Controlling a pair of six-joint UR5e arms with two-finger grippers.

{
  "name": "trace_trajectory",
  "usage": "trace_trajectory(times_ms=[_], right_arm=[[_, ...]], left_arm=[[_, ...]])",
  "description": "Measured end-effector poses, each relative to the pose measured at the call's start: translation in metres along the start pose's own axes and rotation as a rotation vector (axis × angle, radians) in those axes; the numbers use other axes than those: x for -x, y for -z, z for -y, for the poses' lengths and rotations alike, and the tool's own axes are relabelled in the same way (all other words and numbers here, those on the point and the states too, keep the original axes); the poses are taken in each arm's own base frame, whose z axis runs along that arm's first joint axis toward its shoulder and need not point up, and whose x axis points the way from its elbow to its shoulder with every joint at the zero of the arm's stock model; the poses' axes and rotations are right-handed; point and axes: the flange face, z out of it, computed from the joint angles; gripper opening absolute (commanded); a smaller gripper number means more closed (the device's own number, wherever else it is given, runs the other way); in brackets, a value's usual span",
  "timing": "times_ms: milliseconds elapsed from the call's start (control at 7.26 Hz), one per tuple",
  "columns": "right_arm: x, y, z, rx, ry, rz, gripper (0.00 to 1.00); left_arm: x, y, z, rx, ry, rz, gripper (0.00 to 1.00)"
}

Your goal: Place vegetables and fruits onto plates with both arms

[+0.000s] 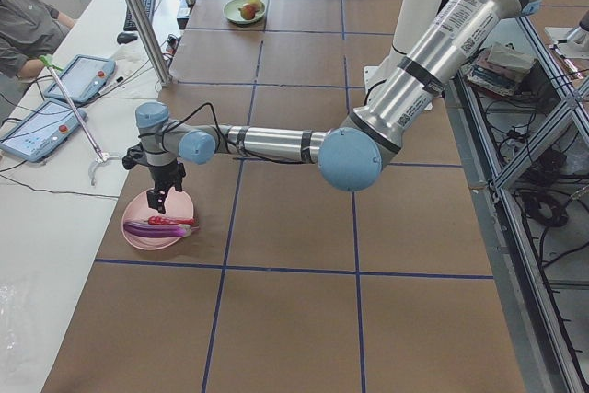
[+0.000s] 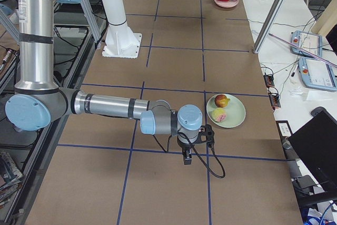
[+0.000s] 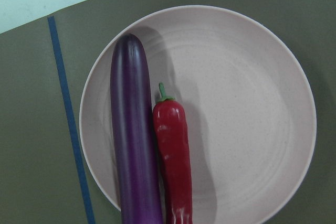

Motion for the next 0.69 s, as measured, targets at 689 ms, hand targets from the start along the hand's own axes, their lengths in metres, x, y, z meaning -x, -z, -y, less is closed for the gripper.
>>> trace_trajectory(times_ms=[689], right_arm=[[0.004, 0.005, 0.002, -0.008, 0.005, 0.001, 1.0]], left_arm=[[0.037, 0.069, -0.2, 0.078, 0.008, -0.147, 1.0]])
